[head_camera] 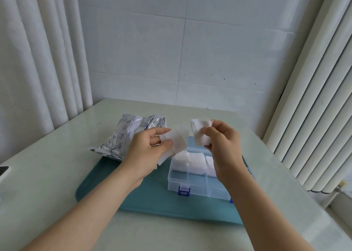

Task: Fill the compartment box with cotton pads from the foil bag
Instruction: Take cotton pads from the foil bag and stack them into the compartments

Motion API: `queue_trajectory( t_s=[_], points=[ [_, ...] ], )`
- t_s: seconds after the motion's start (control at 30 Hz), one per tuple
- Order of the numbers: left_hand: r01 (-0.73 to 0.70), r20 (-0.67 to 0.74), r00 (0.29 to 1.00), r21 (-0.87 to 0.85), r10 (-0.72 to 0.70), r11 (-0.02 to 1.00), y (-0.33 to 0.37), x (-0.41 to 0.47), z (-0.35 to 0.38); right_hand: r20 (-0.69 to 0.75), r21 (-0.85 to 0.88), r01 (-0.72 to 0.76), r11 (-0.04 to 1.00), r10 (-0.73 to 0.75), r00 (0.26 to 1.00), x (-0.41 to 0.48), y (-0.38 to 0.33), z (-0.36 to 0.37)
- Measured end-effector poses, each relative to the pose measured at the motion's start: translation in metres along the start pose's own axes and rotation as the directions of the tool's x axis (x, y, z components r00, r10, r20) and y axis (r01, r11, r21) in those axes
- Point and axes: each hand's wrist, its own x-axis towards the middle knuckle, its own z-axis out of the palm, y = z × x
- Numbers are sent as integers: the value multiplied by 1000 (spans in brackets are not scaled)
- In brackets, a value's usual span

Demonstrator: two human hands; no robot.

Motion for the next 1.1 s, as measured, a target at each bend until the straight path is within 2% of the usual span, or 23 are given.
queue_trajectory(
  t_s=[0.1,0.17,0.27,0.4,0.47,0.7,0.87,1.1],
  points=[
    [5,-51,999,-31,-7,1000,2,0,0,78,66,-108,992,103,992,-1,3,2],
    [5,-57,998,-39,-7,999,3,0,0,161,23,-105,994,101,982,-1,4,3],
    [0,-33,999,-31,-1,1000,5,-2,0,277,-81,-36,996,57,959,-5,4,3],
    [-39,35,999,1,39,999,4,-1,0,346,-231,193,954,-105,932,-9,7,7],
    [-54,65,997,19,52,998,4,-2,1,350,-281,240,929,-134,927,-9,10,9],
    [-95,106,991,77,87,992,3,-2,1,285,-385,249,888,-143,948,-2,18,8],
    [-106,101,990,51,100,993,2,-1,2,258,-364,254,896,-165,952,-2,16,6],
    [-113,111,988,51,107,992,1,-1,1,280,-329,189,925,-95,955,-6,14,8]
  ],
)
